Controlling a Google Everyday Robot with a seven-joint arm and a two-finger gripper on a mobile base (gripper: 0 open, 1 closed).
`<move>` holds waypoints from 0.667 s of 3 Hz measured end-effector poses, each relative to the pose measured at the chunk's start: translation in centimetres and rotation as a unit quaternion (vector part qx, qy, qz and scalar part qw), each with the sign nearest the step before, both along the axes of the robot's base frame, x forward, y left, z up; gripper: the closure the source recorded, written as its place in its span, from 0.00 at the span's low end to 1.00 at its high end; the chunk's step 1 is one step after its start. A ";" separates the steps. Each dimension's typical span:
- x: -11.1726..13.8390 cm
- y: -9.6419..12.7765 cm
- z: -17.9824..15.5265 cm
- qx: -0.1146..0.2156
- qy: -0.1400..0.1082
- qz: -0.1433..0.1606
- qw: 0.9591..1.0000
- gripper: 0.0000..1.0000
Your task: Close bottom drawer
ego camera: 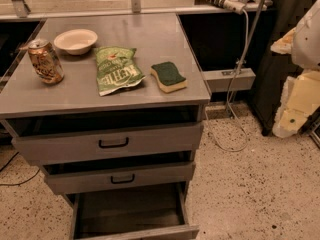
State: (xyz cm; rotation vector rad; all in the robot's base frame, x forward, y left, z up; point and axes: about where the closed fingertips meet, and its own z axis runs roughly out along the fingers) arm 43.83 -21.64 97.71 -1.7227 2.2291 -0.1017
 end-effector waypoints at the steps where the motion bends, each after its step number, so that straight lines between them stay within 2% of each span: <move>1: 0.0 0.0 0.0 0.000 0.000 0.000 1.000 0.00; 2: 0.0 0.0 0.0 0.000 0.000 0.000 1.000 0.19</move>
Offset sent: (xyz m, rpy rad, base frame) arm 0.0000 0.0000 0.0000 0.0000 0.0000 0.0000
